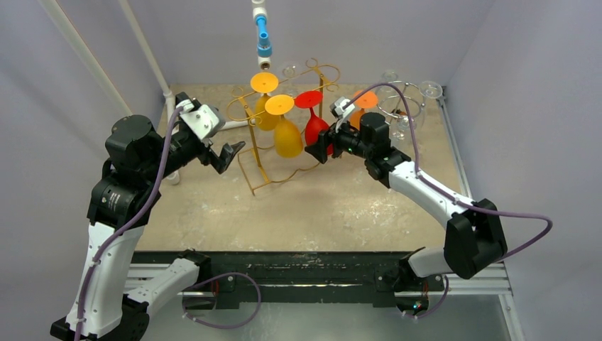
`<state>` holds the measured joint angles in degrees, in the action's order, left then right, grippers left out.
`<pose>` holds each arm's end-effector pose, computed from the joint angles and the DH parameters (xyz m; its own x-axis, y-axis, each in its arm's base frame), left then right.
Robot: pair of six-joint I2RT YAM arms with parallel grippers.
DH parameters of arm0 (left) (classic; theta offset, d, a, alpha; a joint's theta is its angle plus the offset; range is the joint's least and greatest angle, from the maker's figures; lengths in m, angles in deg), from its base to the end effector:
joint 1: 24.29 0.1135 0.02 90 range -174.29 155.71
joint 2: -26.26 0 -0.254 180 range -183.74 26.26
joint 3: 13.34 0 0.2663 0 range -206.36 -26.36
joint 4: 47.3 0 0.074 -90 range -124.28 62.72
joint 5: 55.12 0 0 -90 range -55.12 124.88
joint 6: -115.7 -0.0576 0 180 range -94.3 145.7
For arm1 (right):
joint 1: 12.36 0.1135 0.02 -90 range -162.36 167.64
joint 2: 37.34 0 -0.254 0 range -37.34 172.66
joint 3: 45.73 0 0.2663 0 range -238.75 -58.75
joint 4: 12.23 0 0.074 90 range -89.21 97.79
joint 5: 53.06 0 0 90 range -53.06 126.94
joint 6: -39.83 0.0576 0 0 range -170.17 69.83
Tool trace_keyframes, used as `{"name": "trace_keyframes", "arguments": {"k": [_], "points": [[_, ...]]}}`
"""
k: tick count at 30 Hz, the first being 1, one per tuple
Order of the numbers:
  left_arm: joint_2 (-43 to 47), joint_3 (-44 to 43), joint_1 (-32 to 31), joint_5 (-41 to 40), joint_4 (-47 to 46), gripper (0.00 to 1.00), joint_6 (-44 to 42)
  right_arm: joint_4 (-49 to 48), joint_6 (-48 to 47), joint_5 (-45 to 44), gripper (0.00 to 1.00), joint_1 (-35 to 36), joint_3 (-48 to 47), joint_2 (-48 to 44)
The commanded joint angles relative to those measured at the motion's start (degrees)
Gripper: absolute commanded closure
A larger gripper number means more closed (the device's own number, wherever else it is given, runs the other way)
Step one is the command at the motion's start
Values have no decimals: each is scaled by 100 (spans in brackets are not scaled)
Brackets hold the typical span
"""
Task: Place the wine glass upside down on the wine glass rack
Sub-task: Turn the wine glass upside down at the wine rack.
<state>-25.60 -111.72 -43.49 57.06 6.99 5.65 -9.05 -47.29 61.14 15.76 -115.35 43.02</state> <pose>0.1558 -0.0773 0.4893 0.1056 0.2994 -0.9483 0.6617 0.6907 0.2917 0.3081 0.1914 0.2838 -0.2511 -0.0822 -0.9645 -0.7692 0.6218 0.1473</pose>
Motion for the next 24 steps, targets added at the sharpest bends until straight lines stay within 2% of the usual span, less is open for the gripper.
{"name": "trace_keyframes", "arguments": {"k": [1, 10, 24], "points": [[18, -51, -13, 15, -117, 0, 167, -532, 174, 155, 59, 11, -150, 25], [26, -57, -13, 16, -107, 0, 168, -608, 170, 135, 58, -6, -244, 242], [35, 113, -13, -20, -131, 0, 92, -718, 120, 313, 59, -251, 17, -281]]}}
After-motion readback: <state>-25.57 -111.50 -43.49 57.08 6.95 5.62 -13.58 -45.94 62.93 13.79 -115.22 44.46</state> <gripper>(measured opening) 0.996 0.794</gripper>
